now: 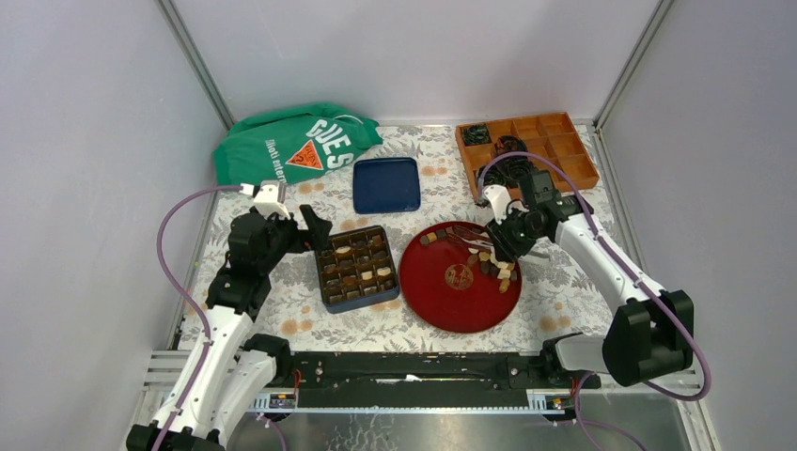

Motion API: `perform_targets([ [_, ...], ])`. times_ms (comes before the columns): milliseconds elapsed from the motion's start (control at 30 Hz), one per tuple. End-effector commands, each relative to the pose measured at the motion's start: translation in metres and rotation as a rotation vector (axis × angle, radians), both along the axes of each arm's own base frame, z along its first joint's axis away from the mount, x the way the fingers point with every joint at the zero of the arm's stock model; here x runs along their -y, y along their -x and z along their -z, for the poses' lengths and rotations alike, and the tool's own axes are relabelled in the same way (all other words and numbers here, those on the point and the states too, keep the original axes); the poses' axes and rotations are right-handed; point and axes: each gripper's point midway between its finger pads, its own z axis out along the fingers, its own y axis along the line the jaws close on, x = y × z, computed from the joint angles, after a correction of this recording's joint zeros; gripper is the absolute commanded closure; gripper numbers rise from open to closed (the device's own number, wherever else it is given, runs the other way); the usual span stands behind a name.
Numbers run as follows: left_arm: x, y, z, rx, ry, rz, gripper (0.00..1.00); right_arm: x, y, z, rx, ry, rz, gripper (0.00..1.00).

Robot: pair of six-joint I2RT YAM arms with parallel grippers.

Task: Pack the chocolate
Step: Adjust the fake chocolate on the plate.

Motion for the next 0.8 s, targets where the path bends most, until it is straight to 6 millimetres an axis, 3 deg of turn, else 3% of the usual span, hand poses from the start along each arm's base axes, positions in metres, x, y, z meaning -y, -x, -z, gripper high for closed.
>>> perform_targets([
  [0, -0.001, -0.003, -0.019, 0.050, -0.006, -0.002, 0.01, -0.008, -0.018, -0.015, 0.055, -0.009, 0.010, 0.57],
  [433, -0.002, -0.003, -0.019, 0.052, -0.006, -0.004, 0.01, -0.008, -0.029, -0.010, 0.051, 0.035, 0.038, 0.57],
  [767, -0.001, -0.003, -0.020, 0.053, -0.006, -0.003, 0.01, -0.002, -0.029, -0.009, 0.064, 0.058, 0.067, 0.66],
])
